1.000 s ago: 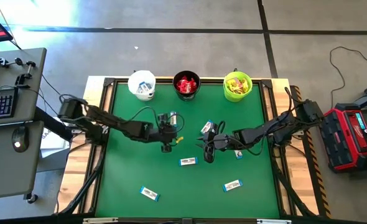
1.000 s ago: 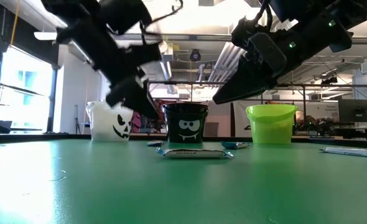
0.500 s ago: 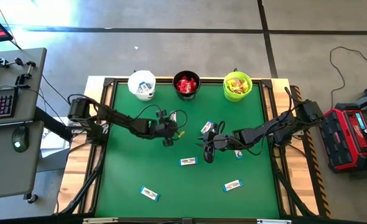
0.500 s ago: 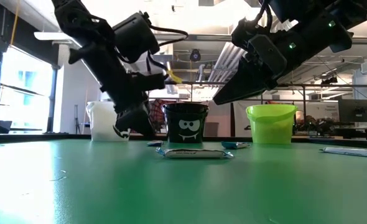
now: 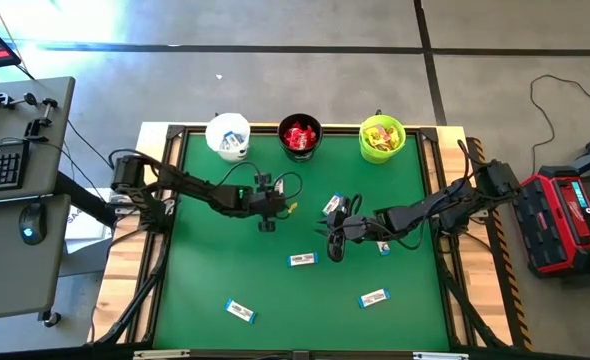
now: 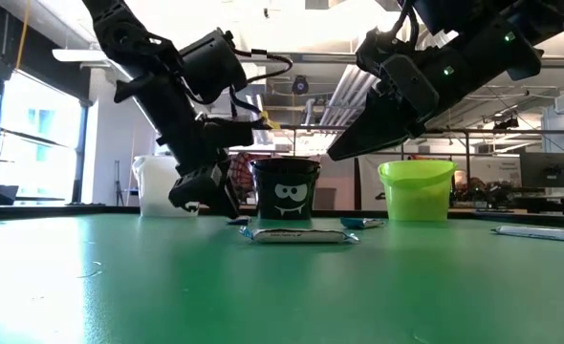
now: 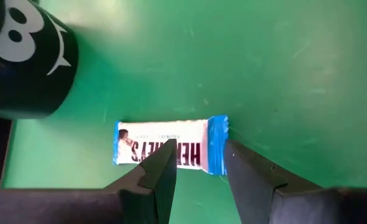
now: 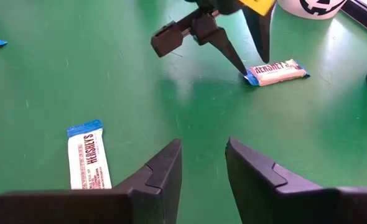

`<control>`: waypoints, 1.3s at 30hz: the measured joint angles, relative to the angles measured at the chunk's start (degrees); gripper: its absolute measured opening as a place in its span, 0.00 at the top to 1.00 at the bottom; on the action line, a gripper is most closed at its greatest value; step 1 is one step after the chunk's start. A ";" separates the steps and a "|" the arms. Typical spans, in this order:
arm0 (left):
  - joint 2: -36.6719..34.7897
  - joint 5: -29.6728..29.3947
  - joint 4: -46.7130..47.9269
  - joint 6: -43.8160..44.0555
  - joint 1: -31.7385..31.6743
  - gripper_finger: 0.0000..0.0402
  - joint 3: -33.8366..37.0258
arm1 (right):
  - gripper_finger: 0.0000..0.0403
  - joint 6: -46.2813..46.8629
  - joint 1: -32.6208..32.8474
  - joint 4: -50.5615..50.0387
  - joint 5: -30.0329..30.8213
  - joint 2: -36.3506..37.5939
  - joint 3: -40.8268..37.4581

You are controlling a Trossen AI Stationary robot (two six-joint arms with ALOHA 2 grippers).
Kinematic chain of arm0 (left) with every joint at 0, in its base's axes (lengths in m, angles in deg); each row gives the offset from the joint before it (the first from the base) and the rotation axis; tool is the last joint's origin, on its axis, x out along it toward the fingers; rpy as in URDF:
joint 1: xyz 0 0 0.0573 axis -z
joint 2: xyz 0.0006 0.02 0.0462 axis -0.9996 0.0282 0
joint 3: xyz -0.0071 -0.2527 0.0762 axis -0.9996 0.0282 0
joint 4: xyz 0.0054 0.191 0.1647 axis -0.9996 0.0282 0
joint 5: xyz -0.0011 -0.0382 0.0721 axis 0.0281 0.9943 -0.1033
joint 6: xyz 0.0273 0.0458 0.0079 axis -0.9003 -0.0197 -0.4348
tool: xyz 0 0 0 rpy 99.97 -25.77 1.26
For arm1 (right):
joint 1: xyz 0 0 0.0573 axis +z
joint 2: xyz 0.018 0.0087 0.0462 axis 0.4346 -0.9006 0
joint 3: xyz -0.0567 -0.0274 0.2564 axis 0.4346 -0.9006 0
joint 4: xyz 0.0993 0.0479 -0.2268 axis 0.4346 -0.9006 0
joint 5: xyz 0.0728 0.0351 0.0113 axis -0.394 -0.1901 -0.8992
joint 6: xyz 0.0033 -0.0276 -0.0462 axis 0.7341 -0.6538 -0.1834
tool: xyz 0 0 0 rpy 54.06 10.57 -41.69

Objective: Sort candy by brand, put in halloween buckets
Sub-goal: Put the white chocolate bar into the white bucket

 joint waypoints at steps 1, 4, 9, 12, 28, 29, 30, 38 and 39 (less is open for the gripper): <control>0.06 0.10 0.14 -0.67 -0.12 0.68 0.00 | 0.72 0.00 0.00 0.00 0.00 0.00 0.00; 0.06 0.56 0.01 -1.75 -0.38 0.68 -0.01 | 0.72 0.00 0.00 0.00 0.02 0.00 0.00; 0.07 1.71 0.22 -2.22 -0.38 0.68 -0.02 | 0.72 -0.02 0.00 0.00 0.04 0.00 0.00; 0.65 2.32 0.17 -2.28 -0.36 0.68 0.00 | 0.72 -0.02 -0.02 0.00 0.04 0.00 0.00; 1.94 1.92 -0.96 -4.35 -2.54 0.81 -0.11 | 0.72 -0.02 -0.02 -0.54 1.44 0.00 0.00; 1.98 1.91 -0.99 -4.35 -2.68 0.84 -0.07 | 0.72 -0.02 -0.02 -0.52 1.44 0.00 0.00; 1.98 1.88 -0.97 -4.37 -2.80 0.88 -0.07 | 0.72 -0.02 -0.02 -0.52 1.44 0.02 0.00; 2.03 0.30 -1.54 -6.36 -2.72 1.00 -0.20 | 0.72 -0.02 -0.02 -0.57 1.44 0.00 0.00; 1.93 -0.05 -1.35 -6.44 -2.56 1.00 -0.36 | 0.72 -0.02 -0.02 -0.58 1.44 0.00 0.00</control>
